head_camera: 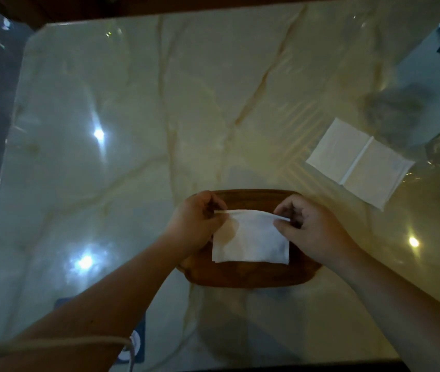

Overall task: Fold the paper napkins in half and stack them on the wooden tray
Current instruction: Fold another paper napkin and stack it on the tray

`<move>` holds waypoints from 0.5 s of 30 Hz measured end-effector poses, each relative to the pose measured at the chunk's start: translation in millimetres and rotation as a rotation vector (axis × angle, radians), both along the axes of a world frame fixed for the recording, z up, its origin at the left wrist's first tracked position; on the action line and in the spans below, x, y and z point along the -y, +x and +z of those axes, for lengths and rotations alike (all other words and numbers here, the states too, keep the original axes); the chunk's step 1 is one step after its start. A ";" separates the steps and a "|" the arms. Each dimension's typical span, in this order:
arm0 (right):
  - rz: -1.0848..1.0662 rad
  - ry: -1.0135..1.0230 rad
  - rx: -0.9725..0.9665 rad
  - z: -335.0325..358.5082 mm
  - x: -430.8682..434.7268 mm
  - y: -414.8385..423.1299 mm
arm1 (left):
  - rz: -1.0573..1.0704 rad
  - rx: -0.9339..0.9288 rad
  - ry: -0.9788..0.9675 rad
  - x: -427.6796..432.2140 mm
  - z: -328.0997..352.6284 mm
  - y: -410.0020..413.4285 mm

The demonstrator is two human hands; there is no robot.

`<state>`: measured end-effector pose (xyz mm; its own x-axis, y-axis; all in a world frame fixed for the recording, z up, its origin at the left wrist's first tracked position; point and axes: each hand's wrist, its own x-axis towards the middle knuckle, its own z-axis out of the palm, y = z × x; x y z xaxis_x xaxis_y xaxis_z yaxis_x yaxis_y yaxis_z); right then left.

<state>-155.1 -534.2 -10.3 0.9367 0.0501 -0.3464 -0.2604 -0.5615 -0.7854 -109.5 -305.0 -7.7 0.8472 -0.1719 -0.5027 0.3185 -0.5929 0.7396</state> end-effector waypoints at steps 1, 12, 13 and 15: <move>0.013 -0.035 0.017 -1.3 -1.2 0.4 | -0.033 0.010 0.040 -0.3 -2.6 0.6; -0.110 -0.285 0.149 -5.4 39.5 9.0 | -0.317 0.373 0.289 8.3 3.4 33.0; -0.169 -0.300 0.144 -6.5 48.9 9.8 | -0.328 0.380 0.285 15.1 3.8 40.4; -0.266 -0.311 0.131 -8.9 70.7 10.7 | -0.365 0.400 0.296 34.6 3.8 56.7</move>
<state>-144.4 -604.9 -19.2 0.9400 -0.2871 -0.1842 -0.3374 -0.7039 -0.6250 -52.9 -339.7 -3.9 0.8928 -0.3882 -0.2287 -0.2120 -0.8099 0.5469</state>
